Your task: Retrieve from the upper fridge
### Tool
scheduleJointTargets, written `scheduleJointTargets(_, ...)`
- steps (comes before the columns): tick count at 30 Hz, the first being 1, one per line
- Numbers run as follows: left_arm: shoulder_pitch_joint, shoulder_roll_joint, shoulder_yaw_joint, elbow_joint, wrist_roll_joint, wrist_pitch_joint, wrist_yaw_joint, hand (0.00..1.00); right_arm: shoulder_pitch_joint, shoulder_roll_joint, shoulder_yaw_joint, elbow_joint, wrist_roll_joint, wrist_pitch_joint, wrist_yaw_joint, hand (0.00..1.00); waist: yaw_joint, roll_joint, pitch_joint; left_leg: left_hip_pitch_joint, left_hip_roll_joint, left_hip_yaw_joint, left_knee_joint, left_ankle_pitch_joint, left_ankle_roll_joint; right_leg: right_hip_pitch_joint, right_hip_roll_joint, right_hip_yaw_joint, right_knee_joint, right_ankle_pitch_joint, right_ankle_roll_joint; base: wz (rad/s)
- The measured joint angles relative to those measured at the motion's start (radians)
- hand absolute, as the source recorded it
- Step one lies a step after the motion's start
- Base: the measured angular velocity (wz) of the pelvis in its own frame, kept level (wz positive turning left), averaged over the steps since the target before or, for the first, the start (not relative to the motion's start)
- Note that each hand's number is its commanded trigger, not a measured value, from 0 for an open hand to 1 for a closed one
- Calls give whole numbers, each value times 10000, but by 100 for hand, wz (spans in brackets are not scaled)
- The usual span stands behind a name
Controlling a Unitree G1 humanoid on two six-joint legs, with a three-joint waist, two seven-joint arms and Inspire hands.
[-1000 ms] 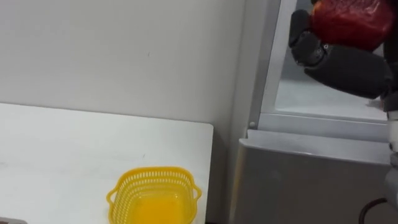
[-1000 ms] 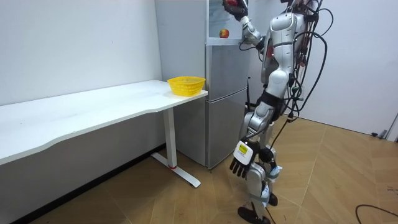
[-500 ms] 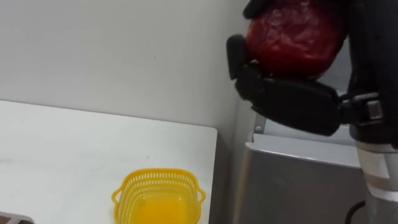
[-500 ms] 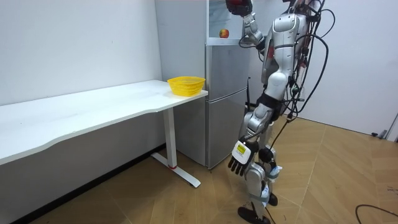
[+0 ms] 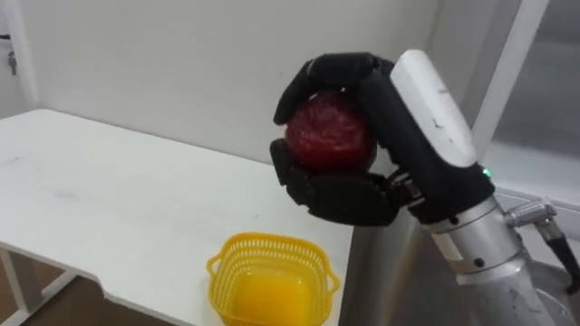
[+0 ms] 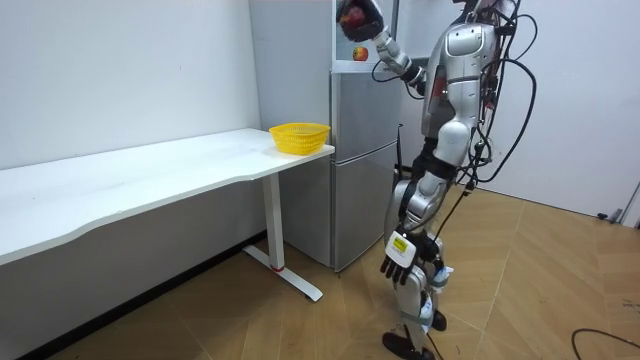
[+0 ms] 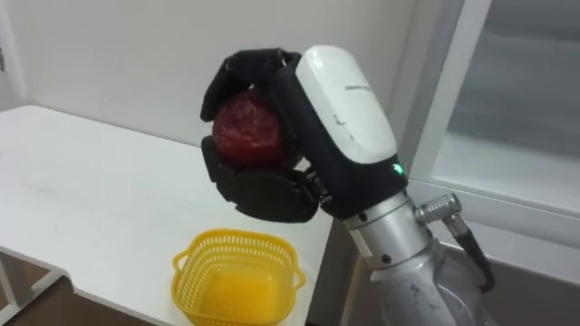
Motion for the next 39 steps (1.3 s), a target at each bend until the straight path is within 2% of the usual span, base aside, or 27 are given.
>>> scheduleJointTargets(3,-46,2,4,-22,-8,20,-56,0,0,-7,374,640,-62,143,108,100,173,-83,-1,-7,-18,-57,-35,0,1,26,-1,-106,-15,-7,13,9)
scheduleJointTargets(4,-73,3,3,-28,3,59,-143,0,1,-8,546,864,-134,336,208,100,166,-137,-37,-23,-41,-117,-33,9,15,28,-3,-190,-10,-14,25,18)
scheduleJointTargets(7,-121,53,-13,-29,-21,147,-239,0,-1,-17,885,1604,-516,524,271,100,221,-271,-32,-77,-63,-282,15,17,26,26,-28,-243,17,-14,27,11)
scheduleJointTargets(10,-197,125,-7,-39,-23,150,-262,0,-1,-57,1297,2271,-911,741,418,100,445,-405,-37,-176,-61,-297,28,17,26,-73,-21,-244,15,-14,27,1)
scheduleJointTargets(14,-223,212,-9,-73,-10,150,-258,0,0,-52,1826,3234,-1108,760,442,100,669,-514,-23,-325,-71,-401,127,18,25,-114,-43,-331,0,-13,27,8)
scheduleJointTargets(20,-260,268,-8,-46,-5,227,-249,0,0,-24,1869,4102,-1152,788,435,100,913,-529,-4,-362,-83,-496,142,19,24,-66,-61,-540,1,-12,27,8)
scheduleJointTargets(23,-270,287,13,-58,-1,234,-250,0,0,-21,1868,4264,-1167,961,427,100,941,-583,26,-507,-98,-524,226,18,24,-143,-65,-562,0,-12,28,5)
scheduleJointTargets(24,-278,286,12,-69,-1,235,-250,0,-1,-23,1867,4265,-1175,983,421,100,942,-600,45,-543,-103,-535,251,18,24,-166,-64,-566,2,-12,28,4)
scheduleJointTargets(25,-288,289,11,-74,-14,234,-242,0,-2,-24,1867,4341,-1165,975,397,100,947,-649,107,-561,-113,-554,269,18,24,-169,-68,-597,8,-12,28,8)
scheduleJointTargets(26,-317,319,9,-73,-14,233,-215,0,-1,-27,1867,4616,-1157,926,325,100,941,-680,134,-627,-132,-622,281,18,24,-182,-79,-710,6,-12,28,13)
scheduleJointTargets(27,-342,340,9,-72,4,232,-204,0,-1,-26,1867,4753,-1157,921,323,100,955,-712,132,-677,-141,-663,290,17,24,-205,-82,-726,11,-12,28,13)
scheduleJointTargets(28,-379,385,10,-72,7,232,-207,0,-1,-32,1867,5072,-1156,975,286,100,982,-785,96,-727,-149,-698,308,17,24,-271,-76,-727,16,-11,29,9)
scheduleJointTargets(29,-403,421,8,-69,-3,233,-219,0,-1,-31,1867,5385,-1144,984,284,100,1016,-819,102,-760,-165,-752,315,16,26,-272,-73,-741,18,-10,30,5)
scheduleJointTargets(34,-361,598,36,-72,-67,276,-279,0,-1,-39,1867,6193,-1135,1180,284,100,1199,-908,75,-859,-185,-762,305,17,32,-352,-158,-799,29,-8,34,2)
scheduleJointTargets(38,-342,615,231,-82,-69,427,-399,0,-1,-38,1868,6573,-1079,1212,284,100,1276,-940,54,-881,-188,-769,404,18,33,-348,-159,-823,25,-8,35,5)
scheduleJointTargets(39,-330,616,232,-84,-69,430,-407,0,-1,-38,1868,6579,-1076,1209,283,84,1282,-944,51,-882,-189,-769,408,18,33,-347,-159,-830,25,-8,35,0)
